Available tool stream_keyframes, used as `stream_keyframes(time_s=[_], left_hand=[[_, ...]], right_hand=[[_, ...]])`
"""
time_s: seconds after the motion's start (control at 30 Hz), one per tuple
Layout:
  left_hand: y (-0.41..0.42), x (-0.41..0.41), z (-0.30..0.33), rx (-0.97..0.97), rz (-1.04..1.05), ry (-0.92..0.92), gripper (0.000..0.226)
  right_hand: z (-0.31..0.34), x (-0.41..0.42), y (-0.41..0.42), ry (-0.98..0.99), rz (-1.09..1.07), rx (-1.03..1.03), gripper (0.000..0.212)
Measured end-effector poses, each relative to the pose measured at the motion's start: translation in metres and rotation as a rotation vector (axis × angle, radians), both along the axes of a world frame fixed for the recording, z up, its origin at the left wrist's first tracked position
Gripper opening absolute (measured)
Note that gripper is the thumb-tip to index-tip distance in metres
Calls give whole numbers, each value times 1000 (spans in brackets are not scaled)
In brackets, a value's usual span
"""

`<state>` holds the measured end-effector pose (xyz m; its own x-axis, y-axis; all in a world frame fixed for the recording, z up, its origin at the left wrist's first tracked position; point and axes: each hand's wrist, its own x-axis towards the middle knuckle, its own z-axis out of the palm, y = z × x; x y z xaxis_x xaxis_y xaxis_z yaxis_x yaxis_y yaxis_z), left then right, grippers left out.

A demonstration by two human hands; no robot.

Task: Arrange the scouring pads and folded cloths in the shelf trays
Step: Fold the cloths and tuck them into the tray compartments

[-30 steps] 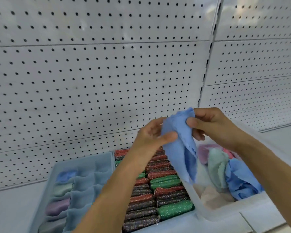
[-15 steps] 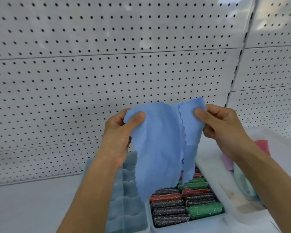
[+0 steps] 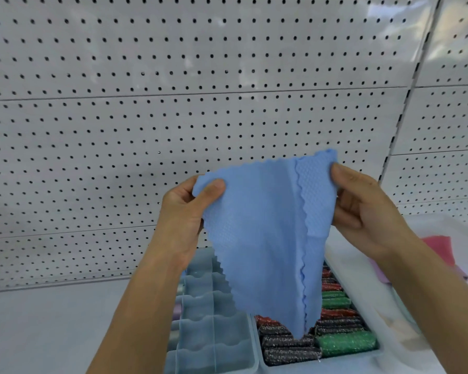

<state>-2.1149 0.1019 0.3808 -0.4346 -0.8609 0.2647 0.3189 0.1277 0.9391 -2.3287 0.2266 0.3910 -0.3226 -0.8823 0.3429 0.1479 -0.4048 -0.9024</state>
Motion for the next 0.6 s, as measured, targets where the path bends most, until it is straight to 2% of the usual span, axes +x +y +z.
stream_keyframes(time_s=[0.2,0.33,0.4,0.43,0.47,0.6], left_hand=[[12,-17,-3,-49,-17,-97,10],[22,-33,-19,-305,223,-369,40],[27,-33,-23,-360,263,-343,20],[30,-32,-23,-345,214,-321,5],[32,-31,-24,-335,164,-309,8],[32,-28,-20,-333,-135,-291,38]], right_hand=[[-6,21,-9,-65,209,-15,27],[-15,29,-13,-62,285,-10,34],[-17,31,-13,-88,279,11,37],[-18,32,-13,-106,293,16,39],[-20,32,-13,-128,312,25,40],[-27,30,-14,-221,370,98,43]])
